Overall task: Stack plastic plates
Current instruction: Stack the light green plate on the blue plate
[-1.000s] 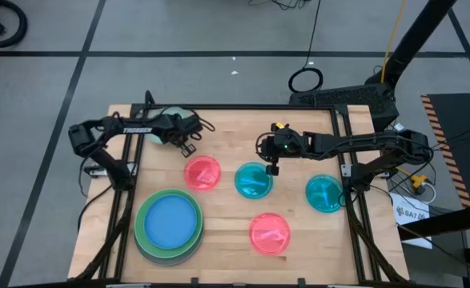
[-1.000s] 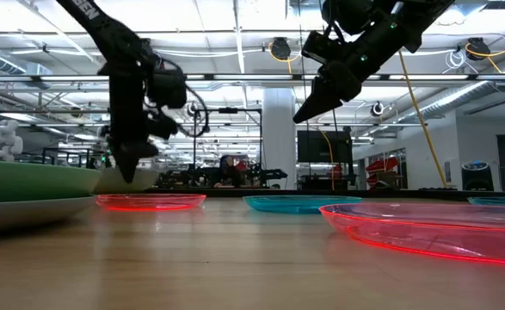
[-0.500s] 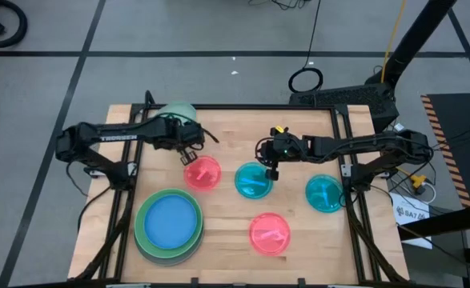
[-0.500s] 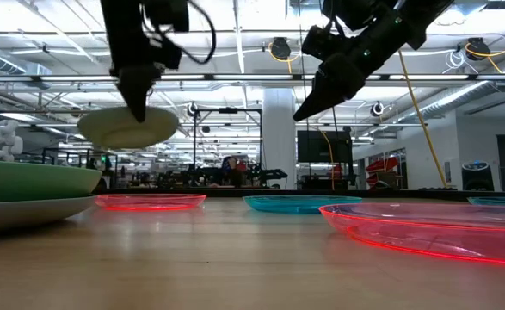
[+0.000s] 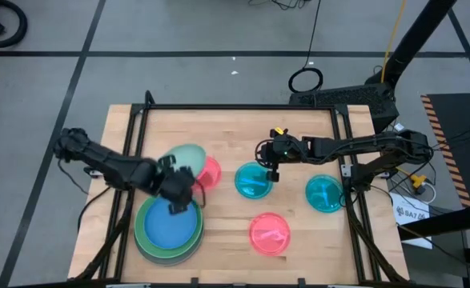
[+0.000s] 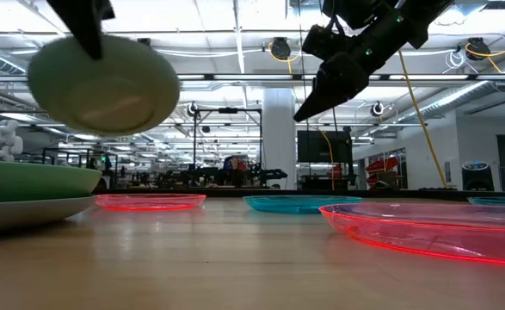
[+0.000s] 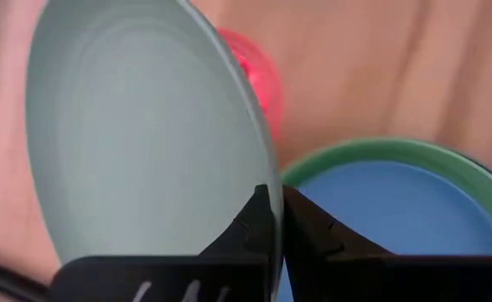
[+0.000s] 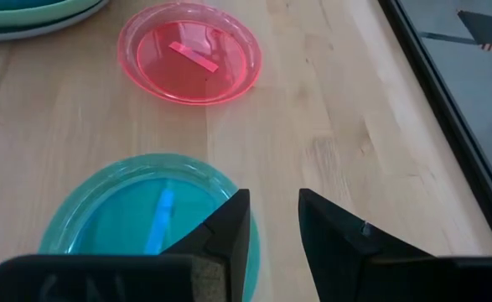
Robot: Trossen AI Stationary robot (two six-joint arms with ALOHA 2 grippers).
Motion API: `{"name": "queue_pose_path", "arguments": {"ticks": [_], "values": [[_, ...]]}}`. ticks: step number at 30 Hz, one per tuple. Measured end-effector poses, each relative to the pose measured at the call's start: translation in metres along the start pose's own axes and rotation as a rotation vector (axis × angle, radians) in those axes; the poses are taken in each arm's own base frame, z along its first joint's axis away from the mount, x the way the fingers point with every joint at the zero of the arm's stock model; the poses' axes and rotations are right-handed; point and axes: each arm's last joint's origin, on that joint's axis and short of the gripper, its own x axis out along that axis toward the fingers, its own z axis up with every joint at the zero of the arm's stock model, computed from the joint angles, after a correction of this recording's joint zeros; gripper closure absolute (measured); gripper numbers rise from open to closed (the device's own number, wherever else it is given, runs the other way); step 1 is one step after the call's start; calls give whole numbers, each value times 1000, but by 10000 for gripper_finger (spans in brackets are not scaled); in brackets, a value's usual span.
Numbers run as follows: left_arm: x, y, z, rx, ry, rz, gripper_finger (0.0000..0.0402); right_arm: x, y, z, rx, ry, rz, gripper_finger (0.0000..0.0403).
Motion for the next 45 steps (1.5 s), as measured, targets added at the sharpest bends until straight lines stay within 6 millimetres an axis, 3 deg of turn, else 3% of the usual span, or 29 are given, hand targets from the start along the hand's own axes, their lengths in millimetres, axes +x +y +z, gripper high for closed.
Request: {"name": "queue_pose_path", "arguments": {"ticks": [14, 24, 33, 45], "values": [[-21, -71, -46, -114, -49, -202, 389, 0, -1, 3, -61, -32, -11, 303], [1, -113, -64, -155, -1, -173, 389, 0, -2, 10, -63, -104, -26, 303], [15, -128, -72, -173, 39, -133, 381, -1, -3, 11, -61, -115, -28, 303], [16, -124, -72, -215, 58, -102, 376, -1, -3, 11, -61, -115, -27, 303]]}}
